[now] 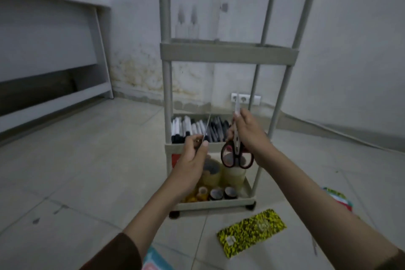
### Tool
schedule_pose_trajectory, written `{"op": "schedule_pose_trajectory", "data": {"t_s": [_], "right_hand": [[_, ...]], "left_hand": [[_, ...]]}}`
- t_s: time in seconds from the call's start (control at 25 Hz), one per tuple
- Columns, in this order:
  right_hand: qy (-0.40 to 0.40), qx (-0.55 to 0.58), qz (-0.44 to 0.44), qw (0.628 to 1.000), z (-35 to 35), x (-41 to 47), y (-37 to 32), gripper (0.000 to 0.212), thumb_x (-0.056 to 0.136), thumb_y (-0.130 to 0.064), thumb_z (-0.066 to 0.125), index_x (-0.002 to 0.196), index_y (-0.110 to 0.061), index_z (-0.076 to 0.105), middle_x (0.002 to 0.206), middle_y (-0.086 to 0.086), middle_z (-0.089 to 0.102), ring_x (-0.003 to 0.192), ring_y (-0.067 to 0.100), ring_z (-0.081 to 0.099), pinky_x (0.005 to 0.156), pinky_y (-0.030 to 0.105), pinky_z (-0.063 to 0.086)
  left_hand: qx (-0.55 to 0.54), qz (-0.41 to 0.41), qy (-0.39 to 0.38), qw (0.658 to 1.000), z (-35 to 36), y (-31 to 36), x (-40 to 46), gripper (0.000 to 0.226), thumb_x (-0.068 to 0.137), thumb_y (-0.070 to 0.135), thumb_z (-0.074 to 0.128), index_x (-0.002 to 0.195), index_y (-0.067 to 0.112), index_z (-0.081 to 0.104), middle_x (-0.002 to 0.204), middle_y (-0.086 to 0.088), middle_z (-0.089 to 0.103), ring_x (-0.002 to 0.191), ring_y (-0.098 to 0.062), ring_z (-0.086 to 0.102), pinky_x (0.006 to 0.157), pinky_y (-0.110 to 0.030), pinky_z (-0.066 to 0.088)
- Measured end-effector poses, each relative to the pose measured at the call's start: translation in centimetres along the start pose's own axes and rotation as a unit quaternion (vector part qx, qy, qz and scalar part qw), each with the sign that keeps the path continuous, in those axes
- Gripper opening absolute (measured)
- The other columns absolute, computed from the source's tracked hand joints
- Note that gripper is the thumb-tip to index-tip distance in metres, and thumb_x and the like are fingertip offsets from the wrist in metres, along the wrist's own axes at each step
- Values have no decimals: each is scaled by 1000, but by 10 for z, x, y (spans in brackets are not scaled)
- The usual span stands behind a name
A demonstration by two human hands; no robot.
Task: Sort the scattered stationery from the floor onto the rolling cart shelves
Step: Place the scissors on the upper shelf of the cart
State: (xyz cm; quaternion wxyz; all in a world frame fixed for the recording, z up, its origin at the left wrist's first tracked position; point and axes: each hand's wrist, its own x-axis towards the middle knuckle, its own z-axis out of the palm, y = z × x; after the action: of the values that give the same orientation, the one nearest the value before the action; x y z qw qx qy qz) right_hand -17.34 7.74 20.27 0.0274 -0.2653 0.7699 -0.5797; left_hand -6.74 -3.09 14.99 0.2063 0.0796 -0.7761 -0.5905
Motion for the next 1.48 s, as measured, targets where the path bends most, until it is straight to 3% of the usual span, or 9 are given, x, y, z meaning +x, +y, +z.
{"op": "schedule_pose_trajectory", "data": {"t_s": [0.12,0.36,0.48,0.6,0.84,1.0,1.12,1.28,1.48], "right_hand": [[51,25,-26,998,-25,29,-22,24,101,-23,28,85,-14,43,63,2,46,58,16,47,59,30,40],[37,28,-124,991,-96,71,-81,17,90,-7,36,85,-24,38,61,0,45,49,9,42,44,23,37],[27,-12,-122,992,-130,107,-111,23,89,-4,42,106,-16,49,69,3,54,58,15,48,53,26,43],[29,-58,-146,987,-136,147,-125,39,88,-2,52,124,-14,52,72,3,60,53,10,52,44,12,42],[106,-89,-150,979,-116,209,-110,27,93,-2,37,116,-14,46,93,18,62,74,24,54,65,31,43],[-24,-268,-4,963,-113,222,-88,30,90,-7,47,120,-7,51,118,18,57,107,31,56,87,36,47],[-22,-337,26,941,-108,220,-90,28,90,-15,52,116,-12,60,123,12,58,123,30,44,93,34,42],[35,-284,-14,958,-110,216,-89,36,88,-3,50,121,-16,58,131,6,51,127,26,37,81,25,40],[146,-108,-162,970,-111,207,-83,38,80,15,31,98,-5,58,111,10,56,107,27,49,39,3,38]], "left_hand": [[39,71,3,997,0,30,19,21,97,35,31,118,38,30,93,11,45,79,1,46,69,-9,43],[84,214,50,972,3,96,51,23,92,51,32,114,48,27,113,18,42,101,12,43,83,-2,36],[147,248,90,953,5,133,80,37,89,54,36,122,37,31,118,12,39,111,2,40,92,-14,34],[202,242,142,938,8,165,113,38,92,47,41,123,25,38,116,4,40,111,-11,40,89,-23,33],[242,193,191,932,22,185,168,38,92,43,46,120,18,39,113,-3,38,109,-25,42,87,-29,37],[287,170,189,924,27,179,187,41,91,43,50,120,16,40,111,-5,36,110,-27,40,87,-28,35],[308,137,187,923,35,179,202,42,90,44,50,120,16,44,119,-12,42,110,-30,43,91,-32,39],[394,40,143,907,47,185,223,48,90,48,49,123,13,48,125,-17,43,115,-32,43,93,-36,39],[457,-12,41,889,53,189,233,51,97,47,34,118,4,53,124,-17,55,106,-28,52,82,-32,39]]}}
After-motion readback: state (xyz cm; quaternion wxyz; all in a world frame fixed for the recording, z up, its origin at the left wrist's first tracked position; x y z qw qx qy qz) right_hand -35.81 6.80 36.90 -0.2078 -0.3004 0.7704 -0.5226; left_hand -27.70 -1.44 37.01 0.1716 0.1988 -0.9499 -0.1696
